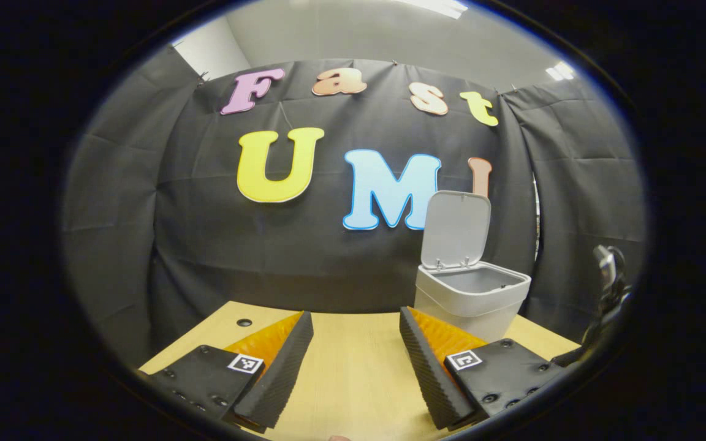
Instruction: Press the lid of the desktop garbage bin to open it, pick up the crumpled paper on the desktop and throw it into the bin, then pick up the pop can on the desktop and drop it into the bin, and finally close the garbage bin lid.
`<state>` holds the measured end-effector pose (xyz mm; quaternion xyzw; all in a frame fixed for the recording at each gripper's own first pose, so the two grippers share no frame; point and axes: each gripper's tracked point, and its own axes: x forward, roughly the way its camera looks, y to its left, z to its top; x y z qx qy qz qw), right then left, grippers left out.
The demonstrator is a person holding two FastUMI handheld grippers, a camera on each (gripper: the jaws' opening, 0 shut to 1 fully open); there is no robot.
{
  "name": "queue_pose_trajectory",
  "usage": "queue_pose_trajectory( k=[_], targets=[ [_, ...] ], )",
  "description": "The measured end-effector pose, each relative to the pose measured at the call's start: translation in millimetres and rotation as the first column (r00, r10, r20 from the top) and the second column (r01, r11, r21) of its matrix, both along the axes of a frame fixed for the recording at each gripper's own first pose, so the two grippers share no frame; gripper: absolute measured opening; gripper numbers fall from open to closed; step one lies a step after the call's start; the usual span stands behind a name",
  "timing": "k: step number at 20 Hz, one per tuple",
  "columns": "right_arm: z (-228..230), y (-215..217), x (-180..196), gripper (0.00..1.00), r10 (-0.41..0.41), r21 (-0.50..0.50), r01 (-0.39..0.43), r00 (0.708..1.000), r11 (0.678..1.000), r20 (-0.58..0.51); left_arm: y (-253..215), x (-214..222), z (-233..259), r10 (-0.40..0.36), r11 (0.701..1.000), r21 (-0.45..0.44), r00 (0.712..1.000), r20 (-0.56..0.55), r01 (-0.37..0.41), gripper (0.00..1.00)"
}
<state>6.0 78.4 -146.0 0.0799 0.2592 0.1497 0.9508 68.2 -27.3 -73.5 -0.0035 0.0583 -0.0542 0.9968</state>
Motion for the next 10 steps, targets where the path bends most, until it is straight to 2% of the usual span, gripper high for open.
queue_pose_trajectory(
  k=[2,5,10],
  targets=[
    [21.1,-7.8,8.8,0.83,-0.026,0.036,0.024,0.998,0.999,0.052,-0.2,-0.9,-0.2,0.004,1.000,-0.004,1.000,-0.002,-0.004,0.93],
    [46.1,-22.6,22.5,0.83,-0.069,0.068,0.062,0.991,0.996,0.115,-1.6,-3.4,1.0,0.006,1.000,-0.003,1.000,-0.001,-0.006,0.95],
    [69.9,-40.7,33.2,0.82,-0.116,0.087,0.101,0.974,0.991,0.194,-6.7,-3.7,4.0,0.004,1.000,-0.001,1.000,0.006,-0.004,0.95]
  ],
)
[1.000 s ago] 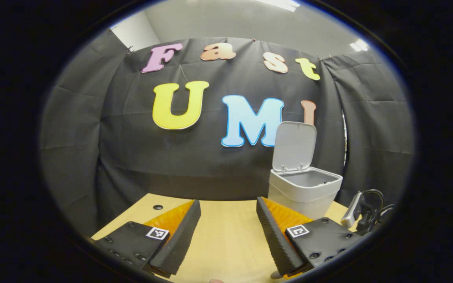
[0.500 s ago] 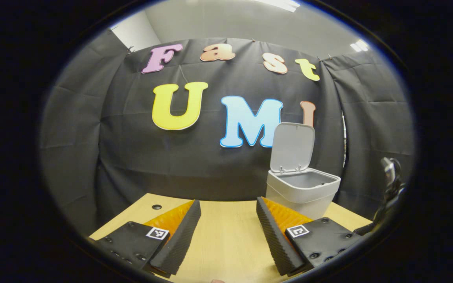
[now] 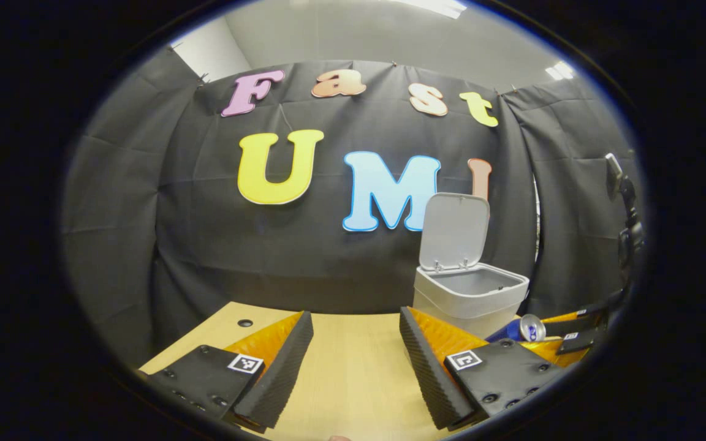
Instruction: Press the lid of the desktop garbage bin to open it, pick up the crumpled paper on the desktop and throw it into the bin, then pick up the pop can on the desktop and drop it into the bin, and finally close the garbage bin lid.
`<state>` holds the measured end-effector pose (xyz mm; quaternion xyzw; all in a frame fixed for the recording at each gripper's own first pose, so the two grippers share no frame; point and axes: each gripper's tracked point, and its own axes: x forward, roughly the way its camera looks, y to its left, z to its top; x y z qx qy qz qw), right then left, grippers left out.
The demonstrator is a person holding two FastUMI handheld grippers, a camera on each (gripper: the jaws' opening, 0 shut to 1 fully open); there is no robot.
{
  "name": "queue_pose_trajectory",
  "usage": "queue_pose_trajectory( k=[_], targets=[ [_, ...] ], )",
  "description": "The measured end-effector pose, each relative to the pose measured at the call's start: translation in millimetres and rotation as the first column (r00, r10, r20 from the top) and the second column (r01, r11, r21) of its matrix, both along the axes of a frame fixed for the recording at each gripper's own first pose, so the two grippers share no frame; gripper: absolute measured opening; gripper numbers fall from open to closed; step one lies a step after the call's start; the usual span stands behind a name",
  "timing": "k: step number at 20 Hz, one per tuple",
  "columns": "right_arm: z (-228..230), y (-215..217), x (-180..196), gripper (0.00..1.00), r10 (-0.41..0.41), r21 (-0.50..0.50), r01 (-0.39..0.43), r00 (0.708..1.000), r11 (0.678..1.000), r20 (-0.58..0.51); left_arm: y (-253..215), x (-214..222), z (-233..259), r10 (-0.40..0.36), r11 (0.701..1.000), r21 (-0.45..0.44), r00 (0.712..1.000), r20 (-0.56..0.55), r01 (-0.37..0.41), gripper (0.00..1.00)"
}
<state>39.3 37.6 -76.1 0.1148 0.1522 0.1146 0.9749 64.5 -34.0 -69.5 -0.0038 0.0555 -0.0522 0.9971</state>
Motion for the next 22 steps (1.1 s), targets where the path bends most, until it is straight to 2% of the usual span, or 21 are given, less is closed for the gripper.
queue_pose_trajectory(
  k=[7,8,12,15,19,22],
  targets=[
    [43.0,-11.7,12.2,0.83,-0.029,0.040,0.024,0.993,0.999,0.114,-2.5,-1.3,-0.9,0.000,1.000,-0.013,1.000,-0.005,0.000,0.95],
    [51.4,-12.5,14.0,0.83,-0.031,0.046,0.025,0.990,0.999,0.139,-1.9,-2.2,0.3,0.002,1.000,-0.013,1.000,-0.004,-0.002,0.93],
    [79.3,-22.1,27.0,0.82,-0.064,0.042,0.056,0.969,0.998,0.238,-0.5,-3.5,1.3,0.009,1.000,-0.009,1.000,0.000,-0.009,0.95],
    [94.5,-32.7,38.6,0.82,-0.098,0.017,0.097,0.952,0.995,0.291,0.4,-3.4,2.9,0.014,1.000,-0.007,1.000,0.003,-0.014,0.93],
    [107.3,-45.4,60.4,0.82,-0.136,-0.027,0.155,0.929,0.987,0.344,1.5,-5.0,4.7,0.025,1.000,-0.013,1.000,0.006,-0.025,0.95],
    [100.2,-45.4,80.8,0.82,-0.139,-0.087,0.178,0.931,0.980,0.337,2.4,-6.5,5.2,0.031,0.999,-0.013,0.999,0.006,-0.031,0.95]
  ],
)
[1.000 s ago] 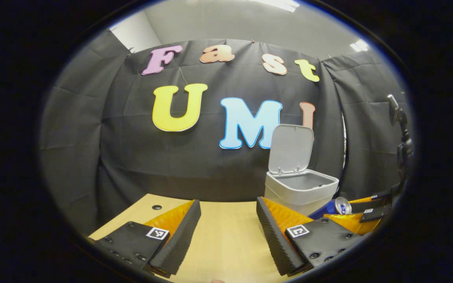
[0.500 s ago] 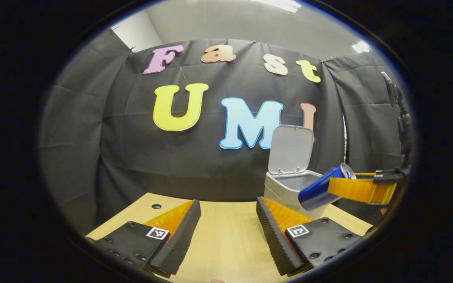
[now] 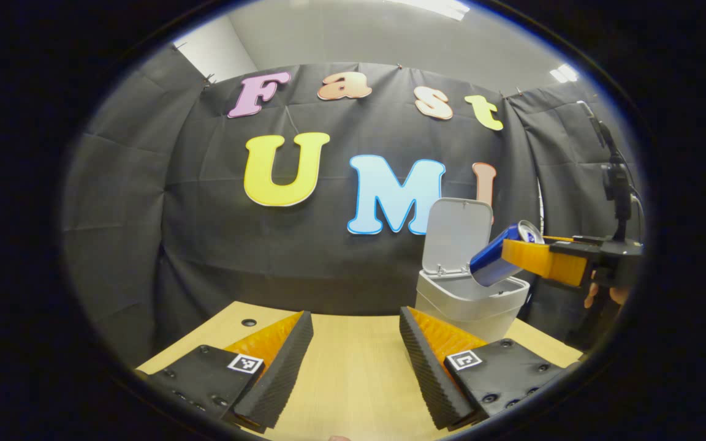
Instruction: Press the lid of the desktop garbage bin to open it, pick up the crumpled paper on the desktop and throw it into the bin, then pick up the pop can on the desktop and drop it into the bin, and finally close the garbage bin lid.
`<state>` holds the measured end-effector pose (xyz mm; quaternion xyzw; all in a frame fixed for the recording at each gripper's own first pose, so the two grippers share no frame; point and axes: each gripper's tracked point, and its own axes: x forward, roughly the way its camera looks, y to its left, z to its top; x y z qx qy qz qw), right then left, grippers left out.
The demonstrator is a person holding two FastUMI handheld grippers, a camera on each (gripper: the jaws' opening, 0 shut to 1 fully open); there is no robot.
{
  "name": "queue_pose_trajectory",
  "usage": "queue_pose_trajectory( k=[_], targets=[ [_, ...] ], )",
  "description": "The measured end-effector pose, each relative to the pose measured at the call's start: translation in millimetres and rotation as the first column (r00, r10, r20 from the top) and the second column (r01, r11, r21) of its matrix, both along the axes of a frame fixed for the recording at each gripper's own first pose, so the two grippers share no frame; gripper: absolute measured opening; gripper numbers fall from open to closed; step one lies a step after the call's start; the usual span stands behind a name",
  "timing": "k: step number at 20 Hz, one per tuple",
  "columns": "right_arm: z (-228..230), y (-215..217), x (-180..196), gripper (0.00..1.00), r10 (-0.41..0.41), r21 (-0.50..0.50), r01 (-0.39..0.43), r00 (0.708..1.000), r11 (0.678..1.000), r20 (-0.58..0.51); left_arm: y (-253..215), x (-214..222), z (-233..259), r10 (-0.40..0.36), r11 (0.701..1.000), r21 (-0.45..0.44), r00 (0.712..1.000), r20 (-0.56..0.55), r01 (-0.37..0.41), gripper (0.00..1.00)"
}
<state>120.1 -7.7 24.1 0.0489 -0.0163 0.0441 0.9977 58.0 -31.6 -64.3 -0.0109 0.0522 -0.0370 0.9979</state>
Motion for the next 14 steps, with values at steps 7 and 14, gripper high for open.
queue_pose_trajectory(
  k=[7,14],
  targets=[
    [-22.9,8.5,19.0,0.83,0.000,0.001,0.000,0.996,1.000,-0.086,8.3,-9.6,-3.1,0.027,1.000,-0.005,1.000,-0.002,-0.027,0.95],
    [-29.0,9.7,24.3,0.84,0.000,0.019,0.003,0.992,1.000,-0.123,8.6,-10.0,-2.5,0.025,1.000,-0.010,1.000,-0.002,-0.025,0.95]
  ],
)
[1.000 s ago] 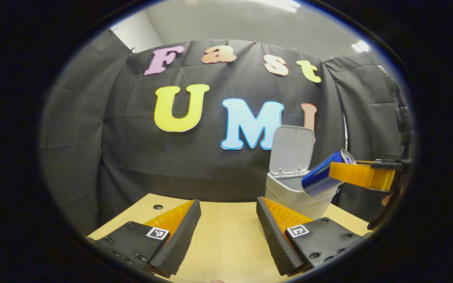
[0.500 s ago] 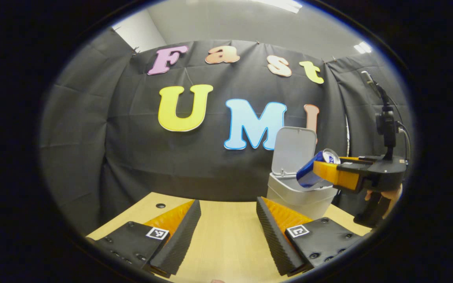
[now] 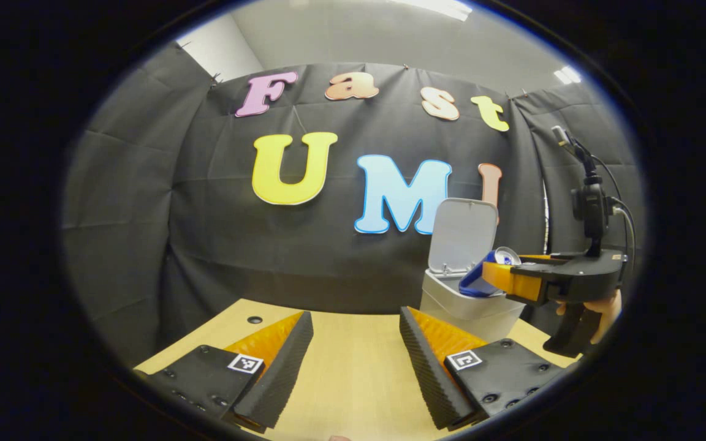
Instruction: Press the lid of the desktop garbage bin to open it, pick up the crumpled paper on the desktop and throw it into the bin, then pick up the pop can on the desktop and drop it into the bin, and finally close the garbage bin lid.
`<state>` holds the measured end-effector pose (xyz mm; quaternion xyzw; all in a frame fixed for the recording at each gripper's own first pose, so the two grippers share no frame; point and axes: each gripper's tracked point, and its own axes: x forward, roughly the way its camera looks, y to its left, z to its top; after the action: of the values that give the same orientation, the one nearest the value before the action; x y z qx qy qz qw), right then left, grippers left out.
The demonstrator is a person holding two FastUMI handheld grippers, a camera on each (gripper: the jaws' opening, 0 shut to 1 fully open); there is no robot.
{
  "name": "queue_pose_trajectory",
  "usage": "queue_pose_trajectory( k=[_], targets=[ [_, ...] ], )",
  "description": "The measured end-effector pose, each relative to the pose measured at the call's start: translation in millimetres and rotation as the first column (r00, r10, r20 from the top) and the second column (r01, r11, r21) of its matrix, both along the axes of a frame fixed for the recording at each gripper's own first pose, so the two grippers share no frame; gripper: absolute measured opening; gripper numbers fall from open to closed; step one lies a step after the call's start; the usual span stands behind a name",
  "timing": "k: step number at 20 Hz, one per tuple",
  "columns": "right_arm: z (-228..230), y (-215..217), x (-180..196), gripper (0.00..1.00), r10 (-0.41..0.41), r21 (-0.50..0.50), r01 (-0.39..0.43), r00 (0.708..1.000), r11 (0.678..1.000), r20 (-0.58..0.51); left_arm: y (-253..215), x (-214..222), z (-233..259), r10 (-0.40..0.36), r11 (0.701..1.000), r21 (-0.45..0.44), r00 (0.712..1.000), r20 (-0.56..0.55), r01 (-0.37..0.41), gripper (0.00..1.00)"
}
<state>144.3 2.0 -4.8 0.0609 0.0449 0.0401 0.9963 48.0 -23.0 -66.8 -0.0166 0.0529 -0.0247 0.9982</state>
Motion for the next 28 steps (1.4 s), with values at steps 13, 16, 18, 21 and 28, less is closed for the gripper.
queue_pose_trajectory(
  k=[13,16,18,21,28],
  targets=[
    [27.8,-17.6,-2.8,0.89,-0.044,-0.007,0.045,0.997,0.999,0.058,1.6,-4.7,5.4,-0.012,1.000,-0.013,1.000,0.008,0.012,0.93],
    [43.3,-25.5,4.2,0.89,-0.059,-0.016,0.061,0.995,0.998,0.078,0.7,-4.3,6.5,-0.020,1.000,-0.017,1.000,0.012,0.020,0.95],
    [50.6,-28.5,11.5,0.88,-0.067,-0.016,0.068,0.995,0.998,0.076,0.4,-3.1,6.4,-0.024,1.000,-0.020,1.000,0.015,0.024,0.93],
    [61.6,-35.6,25.5,0.88,-0.083,-0.014,0.084,0.994,0.996,0.074,1.2,-1.0,5.1,-0.034,0.999,-0.020,0.999,0.010,0.034,0.95],
    [83.7,-48.6,56.9,0.86,-0.111,0.016,0.110,0.991,0.994,0.075,8.8,14.2,14.6,-0.047,0.998,-0.033,0.999,0.019,0.048,0.93]
  ],
)
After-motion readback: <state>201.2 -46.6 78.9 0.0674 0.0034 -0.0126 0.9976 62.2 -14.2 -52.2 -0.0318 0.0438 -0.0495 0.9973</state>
